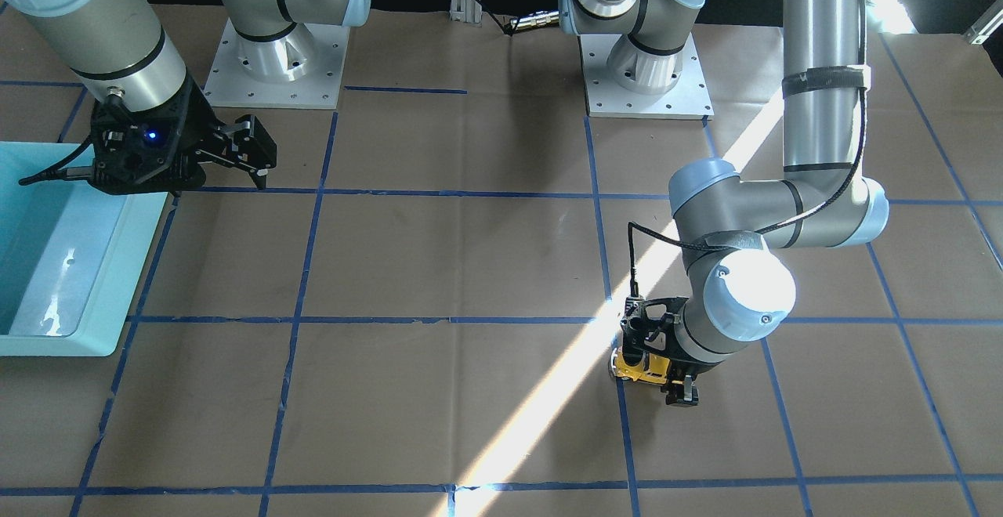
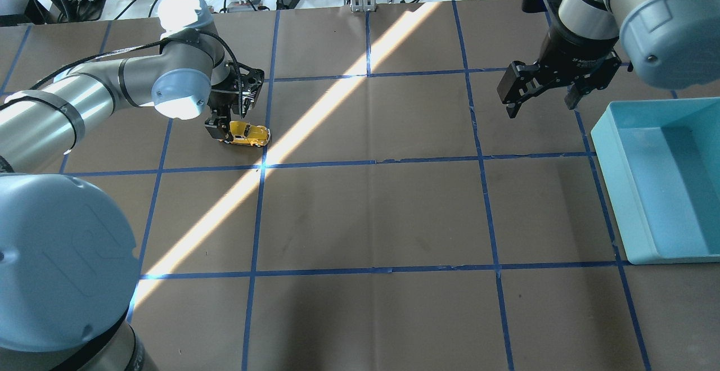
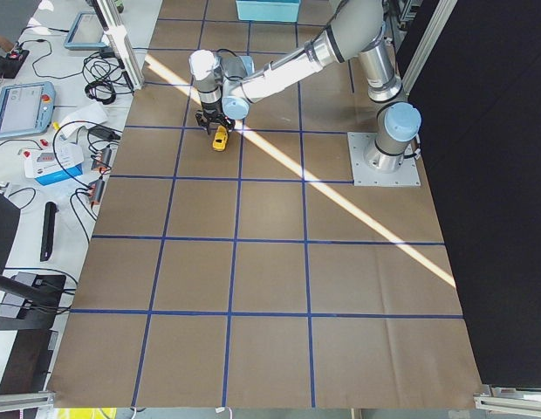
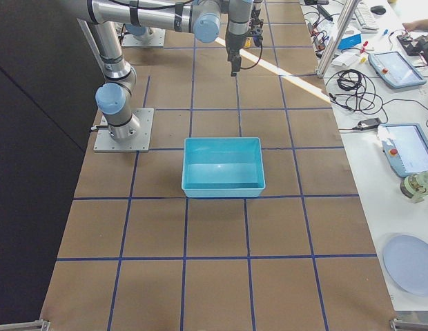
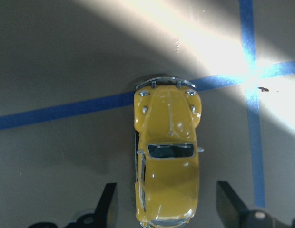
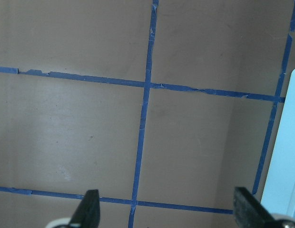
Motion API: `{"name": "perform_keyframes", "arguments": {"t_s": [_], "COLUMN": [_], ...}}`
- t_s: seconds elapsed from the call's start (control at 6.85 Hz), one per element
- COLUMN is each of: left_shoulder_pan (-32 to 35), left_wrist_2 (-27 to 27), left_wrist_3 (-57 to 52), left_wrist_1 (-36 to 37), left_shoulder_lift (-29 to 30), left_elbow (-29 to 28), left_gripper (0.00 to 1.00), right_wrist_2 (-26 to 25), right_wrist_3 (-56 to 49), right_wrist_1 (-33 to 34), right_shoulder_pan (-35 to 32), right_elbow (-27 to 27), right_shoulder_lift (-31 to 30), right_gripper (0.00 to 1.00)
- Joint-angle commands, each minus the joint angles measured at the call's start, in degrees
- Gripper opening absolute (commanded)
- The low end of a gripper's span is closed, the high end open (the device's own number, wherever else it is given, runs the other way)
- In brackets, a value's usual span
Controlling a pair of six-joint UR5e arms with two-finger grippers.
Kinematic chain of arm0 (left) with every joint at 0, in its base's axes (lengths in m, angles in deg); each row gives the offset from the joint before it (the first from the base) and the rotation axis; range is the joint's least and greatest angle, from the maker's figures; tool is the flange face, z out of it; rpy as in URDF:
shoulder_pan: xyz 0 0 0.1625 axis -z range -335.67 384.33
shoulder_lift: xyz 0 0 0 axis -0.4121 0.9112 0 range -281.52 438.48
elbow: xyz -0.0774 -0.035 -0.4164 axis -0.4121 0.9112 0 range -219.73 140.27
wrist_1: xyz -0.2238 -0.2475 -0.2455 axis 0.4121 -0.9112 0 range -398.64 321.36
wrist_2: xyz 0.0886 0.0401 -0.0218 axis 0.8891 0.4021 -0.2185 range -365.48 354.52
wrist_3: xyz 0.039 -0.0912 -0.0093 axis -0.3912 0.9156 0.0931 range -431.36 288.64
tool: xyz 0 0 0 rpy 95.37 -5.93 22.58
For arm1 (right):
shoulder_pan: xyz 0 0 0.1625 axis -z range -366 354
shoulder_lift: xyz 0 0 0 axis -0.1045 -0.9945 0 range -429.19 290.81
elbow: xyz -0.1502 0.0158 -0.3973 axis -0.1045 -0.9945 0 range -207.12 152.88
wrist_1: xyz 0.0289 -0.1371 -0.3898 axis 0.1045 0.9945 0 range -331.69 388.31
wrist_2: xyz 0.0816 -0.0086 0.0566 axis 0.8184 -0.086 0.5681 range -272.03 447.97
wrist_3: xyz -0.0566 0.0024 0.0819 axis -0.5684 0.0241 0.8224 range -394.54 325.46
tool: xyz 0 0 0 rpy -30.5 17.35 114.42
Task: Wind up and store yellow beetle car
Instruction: 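Close the left gripper on the yellow car's body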
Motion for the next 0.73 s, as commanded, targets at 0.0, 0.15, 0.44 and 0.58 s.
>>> {"name": "perform_keyframes", "arguments": {"t_s": [0.0, 0.15, 0.44, 0.58], "left_shoulder_pan": [0.0, 0.0, 0.0, 0.0], "left_wrist_2": [0.0, 0.0, 0.0, 0.1], "left_wrist_3": [0.0, 0.0, 0.0, 0.1], "left_wrist_1": [1.5, 1.7, 1.7, 1.7], "left_shoulder_lift": [1.1, 1.1, 1.1, 0.7], "left_elbow": [-0.1, 0.0, 0.0, -0.3], "left_gripper": [0.62, 0.49, 0.2, 0.1], "right_wrist_2": [0.0, 0.0, 0.0, 0.0], "right_wrist_3": [0.0, 0.0, 0.0, 0.0], "right_wrist_1": [0.0, 0.0, 0.0, 0.0], "right_shoulder_pan": [0.1, 0.1, 0.1, 0.1], "right_elbow": [0.0, 0.0, 0.0, 0.0], "right_shoulder_lift": [0.0, 0.0, 0.1, 0.1], "right_gripper": [1.0, 1.0, 1.0, 1.0]}}
